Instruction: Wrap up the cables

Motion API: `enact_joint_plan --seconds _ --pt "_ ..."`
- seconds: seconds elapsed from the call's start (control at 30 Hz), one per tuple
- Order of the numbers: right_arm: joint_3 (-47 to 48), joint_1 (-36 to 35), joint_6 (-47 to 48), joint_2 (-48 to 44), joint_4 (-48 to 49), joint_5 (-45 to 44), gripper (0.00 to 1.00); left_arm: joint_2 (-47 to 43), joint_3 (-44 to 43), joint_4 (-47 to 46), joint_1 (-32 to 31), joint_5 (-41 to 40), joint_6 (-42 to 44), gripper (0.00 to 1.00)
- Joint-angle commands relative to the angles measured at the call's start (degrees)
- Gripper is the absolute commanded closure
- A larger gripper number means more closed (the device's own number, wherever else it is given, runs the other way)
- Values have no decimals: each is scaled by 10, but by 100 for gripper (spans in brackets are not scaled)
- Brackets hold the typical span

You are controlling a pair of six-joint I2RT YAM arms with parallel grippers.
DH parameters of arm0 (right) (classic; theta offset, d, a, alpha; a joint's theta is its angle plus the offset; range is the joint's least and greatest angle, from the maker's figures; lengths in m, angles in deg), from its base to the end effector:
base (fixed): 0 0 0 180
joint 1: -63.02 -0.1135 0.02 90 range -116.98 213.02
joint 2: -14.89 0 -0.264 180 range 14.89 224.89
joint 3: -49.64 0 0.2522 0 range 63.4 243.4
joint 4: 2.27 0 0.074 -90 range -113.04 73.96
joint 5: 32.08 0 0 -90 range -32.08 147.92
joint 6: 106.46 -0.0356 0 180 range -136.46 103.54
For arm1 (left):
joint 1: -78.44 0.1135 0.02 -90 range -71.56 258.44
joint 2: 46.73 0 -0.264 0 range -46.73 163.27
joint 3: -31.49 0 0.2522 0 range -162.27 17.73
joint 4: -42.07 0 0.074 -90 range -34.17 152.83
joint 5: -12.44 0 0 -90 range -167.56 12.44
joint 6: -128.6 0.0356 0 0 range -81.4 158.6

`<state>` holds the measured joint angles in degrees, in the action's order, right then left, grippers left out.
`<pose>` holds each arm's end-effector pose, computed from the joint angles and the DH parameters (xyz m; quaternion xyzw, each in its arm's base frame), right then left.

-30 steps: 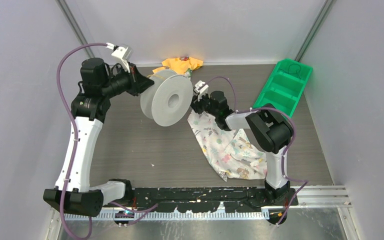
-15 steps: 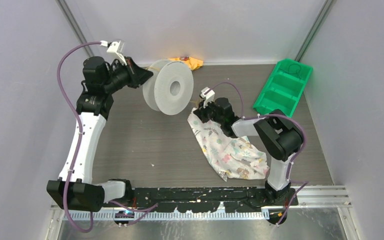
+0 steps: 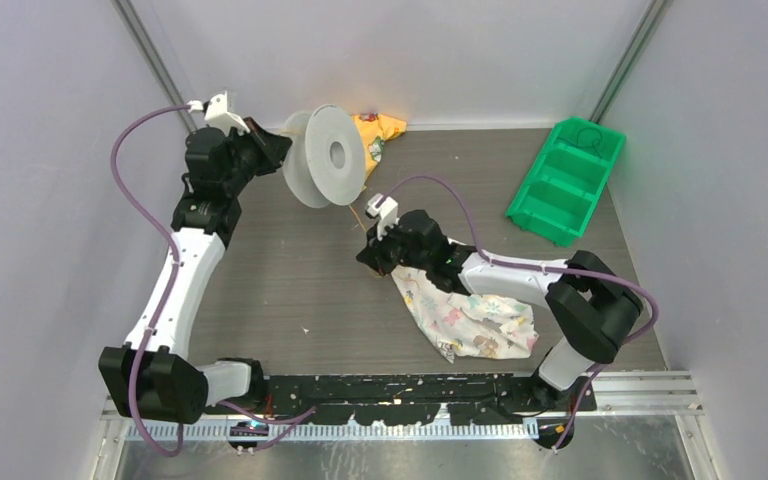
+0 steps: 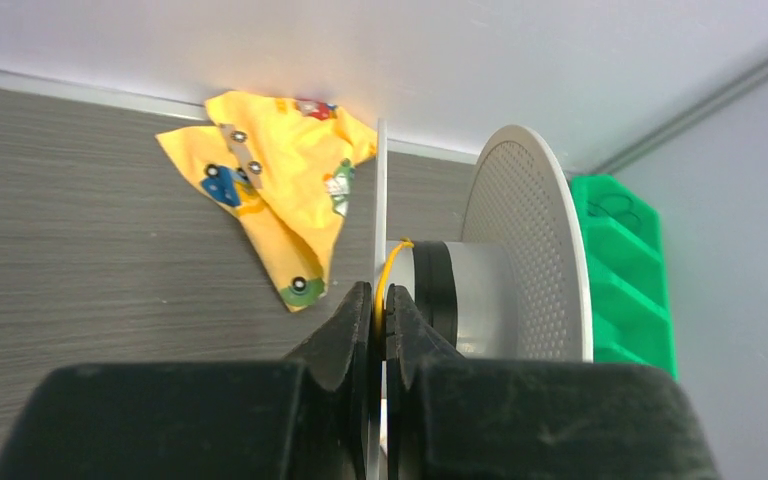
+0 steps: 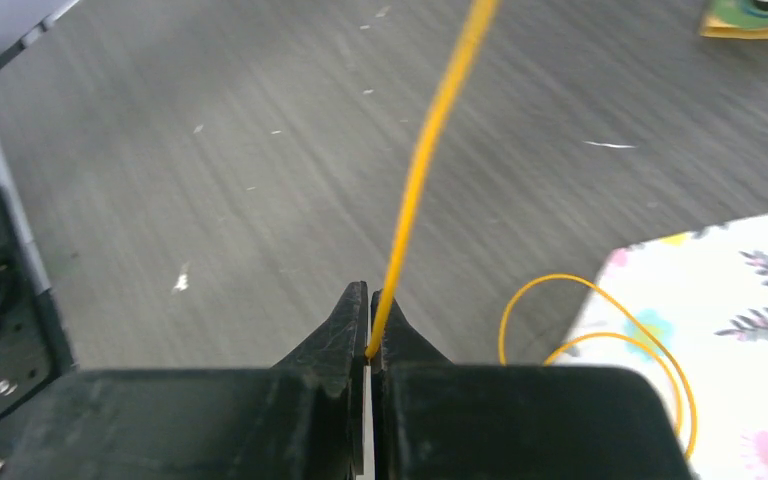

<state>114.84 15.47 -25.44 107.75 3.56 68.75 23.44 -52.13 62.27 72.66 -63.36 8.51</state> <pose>0.2365 0.2685 0.2196 -0.3222 0.7608 0.3330 0.4544 0.2812 -0.0372 0.4078 -0.0759 0.7424 -0.2909 0.5987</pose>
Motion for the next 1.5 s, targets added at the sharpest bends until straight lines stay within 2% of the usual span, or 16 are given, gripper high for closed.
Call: enact_joint_plan --seconds 0.0,0.13,0.27,0.47,0.6,0.7,0.9,1.0,1.27,1.37,1.47 --pt "45 -39 -6 -34 -47 12 99 -19 8 -102 -18 -126 -10 100" --pt "80 -63 -18 -27 -87 48 99 -19 19 -104 -45 -207 18 100" --pt "101 -72 -41 -27 -95 86 99 -13 25 -102 -65 -248 45 100" --pt "123 -74 -27 -47 -128 93 99 -6 17 -82 -100 -252 108 100" --pt "122 -73 -6 -80 -121 65 99 -7 27 -79 -121 -220 135 100" --pt "96 -65 -58 -104 -53 48 100 -11 40 -82 -125 -195 137 100" --pt "61 -21 -238 -73 129 126 96 -16 35 -84 -132 -159 133 100" --pt "41 -3 -325 -55 239 153 92 -20 27 -84 -133 -137 139 100" --pt "40 64 -590 37 553 193 90 -21 32 -75 -135 -66 159 100" --pt "63 75 -649 67 611 195 89 -21 38 -78 -137 -57 155 100" --pt "86 76 -634 71 592 202 83 -21 39 -78 -140 -51 158 100"
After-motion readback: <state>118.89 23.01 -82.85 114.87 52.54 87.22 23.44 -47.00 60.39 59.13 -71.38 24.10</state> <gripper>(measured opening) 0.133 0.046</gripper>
